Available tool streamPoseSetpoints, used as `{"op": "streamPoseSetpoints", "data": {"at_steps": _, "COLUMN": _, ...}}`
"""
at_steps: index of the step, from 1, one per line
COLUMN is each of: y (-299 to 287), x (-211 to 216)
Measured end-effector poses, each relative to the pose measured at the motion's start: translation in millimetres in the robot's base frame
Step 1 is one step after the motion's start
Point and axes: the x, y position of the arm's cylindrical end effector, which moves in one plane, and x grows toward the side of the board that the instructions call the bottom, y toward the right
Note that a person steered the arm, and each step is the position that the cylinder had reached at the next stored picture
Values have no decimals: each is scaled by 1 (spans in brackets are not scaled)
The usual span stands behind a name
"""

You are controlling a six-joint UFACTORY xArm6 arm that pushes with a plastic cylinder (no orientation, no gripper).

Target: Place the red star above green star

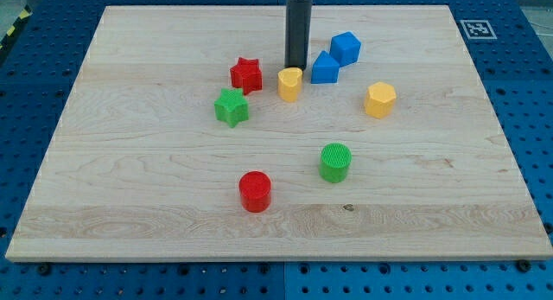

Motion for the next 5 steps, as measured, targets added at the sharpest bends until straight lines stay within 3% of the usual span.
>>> {"op": "streamPoseSetpoints", "data": {"at_steps": 2, "y": -32, "x": 4}}
{"op": "streamPoseSetpoints", "data": {"at_steps": 5, "y": -45, "x": 84}}
